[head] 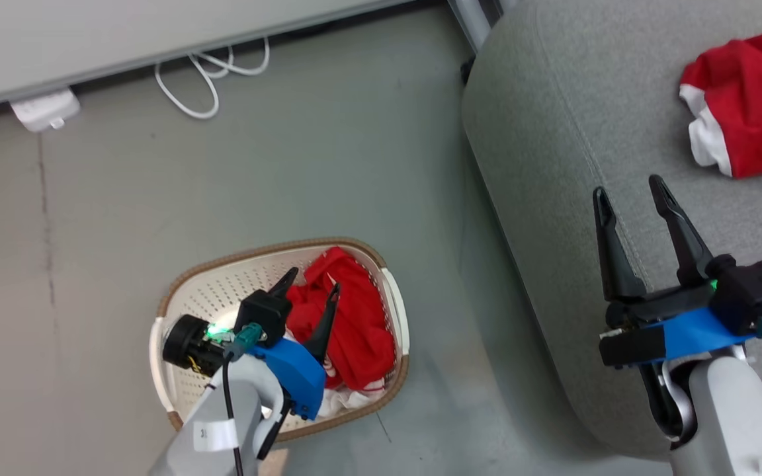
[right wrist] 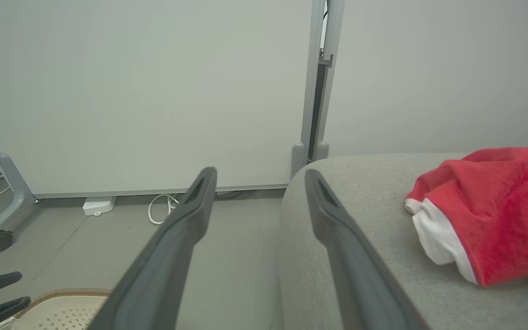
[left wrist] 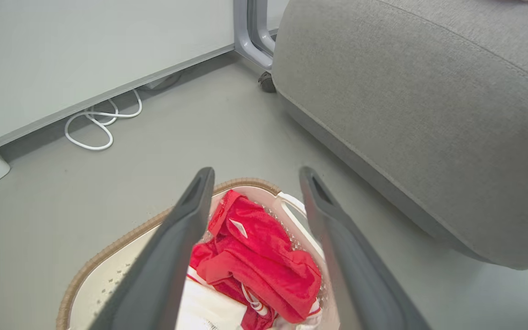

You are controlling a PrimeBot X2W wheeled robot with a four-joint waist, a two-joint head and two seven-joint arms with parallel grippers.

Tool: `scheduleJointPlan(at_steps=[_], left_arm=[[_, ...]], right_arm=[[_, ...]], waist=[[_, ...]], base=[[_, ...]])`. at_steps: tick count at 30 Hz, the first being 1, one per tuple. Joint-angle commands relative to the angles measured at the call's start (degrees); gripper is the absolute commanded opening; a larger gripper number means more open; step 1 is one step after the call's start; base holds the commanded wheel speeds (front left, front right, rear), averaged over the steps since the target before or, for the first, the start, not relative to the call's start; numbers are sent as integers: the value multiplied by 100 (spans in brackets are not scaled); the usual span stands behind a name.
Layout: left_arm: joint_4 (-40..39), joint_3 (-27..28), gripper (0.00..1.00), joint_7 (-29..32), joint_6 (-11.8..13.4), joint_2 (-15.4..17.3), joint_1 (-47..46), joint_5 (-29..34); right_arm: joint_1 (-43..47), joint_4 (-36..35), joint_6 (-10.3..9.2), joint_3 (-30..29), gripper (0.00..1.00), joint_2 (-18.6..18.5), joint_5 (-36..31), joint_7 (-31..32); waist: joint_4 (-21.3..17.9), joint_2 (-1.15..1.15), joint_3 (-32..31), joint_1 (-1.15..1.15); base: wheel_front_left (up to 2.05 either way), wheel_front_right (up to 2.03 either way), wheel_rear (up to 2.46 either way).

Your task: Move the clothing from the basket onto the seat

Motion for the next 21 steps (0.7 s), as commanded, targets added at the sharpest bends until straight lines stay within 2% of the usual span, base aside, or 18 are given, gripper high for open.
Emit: scheduleJointPlan(at_steps=[1, 12, 21], left_arm=[[137, -89, 100, -16, -11, 90, -177, -44], [1393, -940, 100, -9, -12, 199, -1168, -769], [1881, -1523, 100, 378, -13, 272, -1758, -1608]], right_arm=[[-143, -37, 1, 40, 100, -8, 4, -1], [-712, -177, 1, 184, 100, 0, 37, 0], [-1074, -294, 1, 271, 100, -5, 29, 0]], waist=[[-165, 0, 343, -1], [-372, 0, 1262, -1], [-427, 0, 1922, -1]], base=[[0, 0, 0], [0, 0, 0], [0, 0, 0]])
